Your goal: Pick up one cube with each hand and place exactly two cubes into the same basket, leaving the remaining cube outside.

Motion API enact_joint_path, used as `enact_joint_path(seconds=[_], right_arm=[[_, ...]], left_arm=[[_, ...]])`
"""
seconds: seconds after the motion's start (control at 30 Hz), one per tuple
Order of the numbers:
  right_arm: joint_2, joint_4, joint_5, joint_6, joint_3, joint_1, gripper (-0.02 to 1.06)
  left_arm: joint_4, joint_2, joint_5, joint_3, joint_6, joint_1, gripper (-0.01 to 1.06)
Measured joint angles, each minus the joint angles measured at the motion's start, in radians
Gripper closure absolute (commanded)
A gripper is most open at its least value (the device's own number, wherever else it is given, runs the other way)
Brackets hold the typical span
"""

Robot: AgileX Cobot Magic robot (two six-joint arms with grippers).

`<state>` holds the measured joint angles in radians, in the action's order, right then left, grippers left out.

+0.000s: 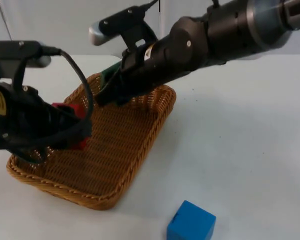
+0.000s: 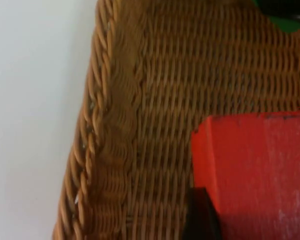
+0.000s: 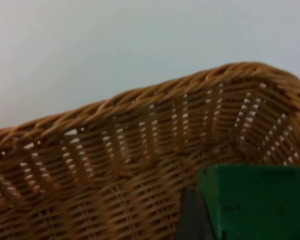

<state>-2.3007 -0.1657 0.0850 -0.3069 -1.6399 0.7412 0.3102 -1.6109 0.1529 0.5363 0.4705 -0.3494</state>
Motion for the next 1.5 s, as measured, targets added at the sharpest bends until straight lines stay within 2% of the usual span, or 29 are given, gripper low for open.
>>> enact_joint_path(seconds=[0.23, 0.33, 0.4, 0.53, 0.57, 0.7, 0.73, 0.8, 0.87, 1.0, 1.23, 1.37, 1.5], right_arm=[[-0.055, 0.000, -0.013, 0.000, 0.000, 0.000, 1.04], [-0.070, 0.000, -0.013, 0.000, 0.000, 0.000, 0.98], [-0.080, 0.000, -0.013, 0.000, 0.000, 0.000, 0.90], [-0.082, 0.000, -0.011, 0.000, 0.000, 0.000, 0.73], [-0.082, 0.000, -0.011, 0.000, 0.000, 0.000, 0.73], [-0.082, 0.000, -0.011, 0.000, 0.000, 0.000, 0.57], [-0.082, 0.000, -0.011, 0.000, 0.000, 0.000, 0.57], [-0.082, 0.000, -0.011, 0.000, 0.000, 0.000, 0.50], [-0.082, 0.000, -0.011, 0.000, 0.000, 0.000, 0.44], [-0.082, 0.000, -0.013, 0.000, 0.000, 0.000, 0.37], [-0.025, 0.000, 0.008, 0.000, 0.000, 0.000, 0.37], [0.051, 0.000, 0.046, 0.000, 0.000, 0.000, 0.37], [0.175, 0.002, 0.133, 0.000, 0.000, 0.000, 0.37]], left_arm=[[0.004, -0.076, 0.020, 0.000, 0.000, 0.000, 1.05], [0.006, -0.083, 0.020, 0.000, 0.000, 0.000, 1.05], [0.014, -0.083, 0.030, 0.000, 0.000, 0.000, 1.01], [0.031, -0.083, 0.041, 0.000, 0.000, 0.000, 0.75], [0.033, -0.083, 0.042, 0.000, 0.000, 0.000, 0.75], [0.035, -0.083, 0.042, 0.000, 0.000, 0.000, 0.41], [0.035, -0.083, 0.044, 0.000, 0.000, 0.000, 0.41], [0.034, -0.083, 0.046, 0.000, 0.000, 0.000, 0.30], [0.034, -0.083, 0.046, 0.000, 0.000, 0.000, 0.24], [0.027, -0.083, 0.047, 0.000, 0.000, 0.000, 0.23], [0.007, -0.065, 0.036, 0.000, 0.000, 0.000, 0.23], [0.001, 0.010, -0.006, 0.000, 0.000, 0.000, 0.23], [0.001, 0.149, -0.081, 0.000, 0.000, 0.000, 0.23]])
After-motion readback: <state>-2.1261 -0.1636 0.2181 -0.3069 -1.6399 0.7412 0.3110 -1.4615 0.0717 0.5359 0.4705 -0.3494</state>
